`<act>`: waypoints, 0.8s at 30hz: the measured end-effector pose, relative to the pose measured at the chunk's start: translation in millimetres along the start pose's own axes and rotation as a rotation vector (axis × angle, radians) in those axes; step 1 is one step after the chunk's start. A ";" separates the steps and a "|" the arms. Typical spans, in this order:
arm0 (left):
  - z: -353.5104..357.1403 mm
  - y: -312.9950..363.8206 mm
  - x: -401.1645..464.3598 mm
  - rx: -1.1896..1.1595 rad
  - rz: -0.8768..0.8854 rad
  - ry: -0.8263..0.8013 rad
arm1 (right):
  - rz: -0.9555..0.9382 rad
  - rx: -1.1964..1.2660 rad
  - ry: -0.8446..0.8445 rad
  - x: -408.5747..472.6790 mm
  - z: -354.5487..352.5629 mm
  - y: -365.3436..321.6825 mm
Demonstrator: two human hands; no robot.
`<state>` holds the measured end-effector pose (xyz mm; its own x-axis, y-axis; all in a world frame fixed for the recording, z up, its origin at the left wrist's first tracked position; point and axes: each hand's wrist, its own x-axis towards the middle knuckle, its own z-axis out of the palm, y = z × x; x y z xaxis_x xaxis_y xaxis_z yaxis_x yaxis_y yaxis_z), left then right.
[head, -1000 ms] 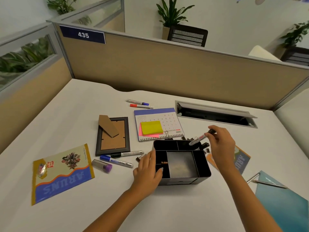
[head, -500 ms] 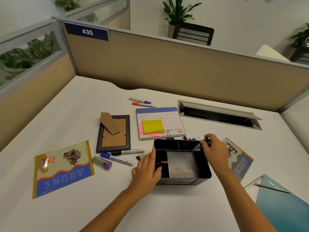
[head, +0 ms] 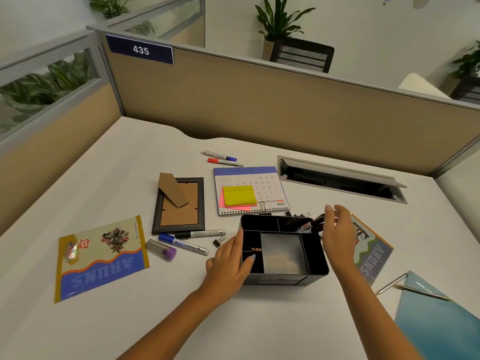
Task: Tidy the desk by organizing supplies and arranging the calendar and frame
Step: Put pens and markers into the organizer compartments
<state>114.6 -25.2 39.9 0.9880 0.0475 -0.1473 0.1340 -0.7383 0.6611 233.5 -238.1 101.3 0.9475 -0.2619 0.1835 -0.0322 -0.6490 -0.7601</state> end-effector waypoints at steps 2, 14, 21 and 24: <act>1.5 -3.5 -1.3 -0.051 0.012 0.011 | -0.083 0.011 0.110 -11.7 2.6 -3.5; -18.9 -48.6 -5.1 0.016 -0.040 0.237 | -0.502 -0.457 -0.255 -87.5 64.5 -16.3; -73.0 -122.3 3.1 0.263 -0.233 0.493 | -0.470 -0.618 -0.301 -79.2 56.6 -5.2; -89.2 -143.8 5.6 0.293 -0.305 0.490 | -0.459 -0.583 -0.309 -79.2 55.5 -2.8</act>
<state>107.8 141.3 9.6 0.8388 0.5346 0.1025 0.4559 -0.7928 0.4045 176.2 -175.9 54.2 0.9491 0.2755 0.1525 0.3014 -0.9350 -0.1869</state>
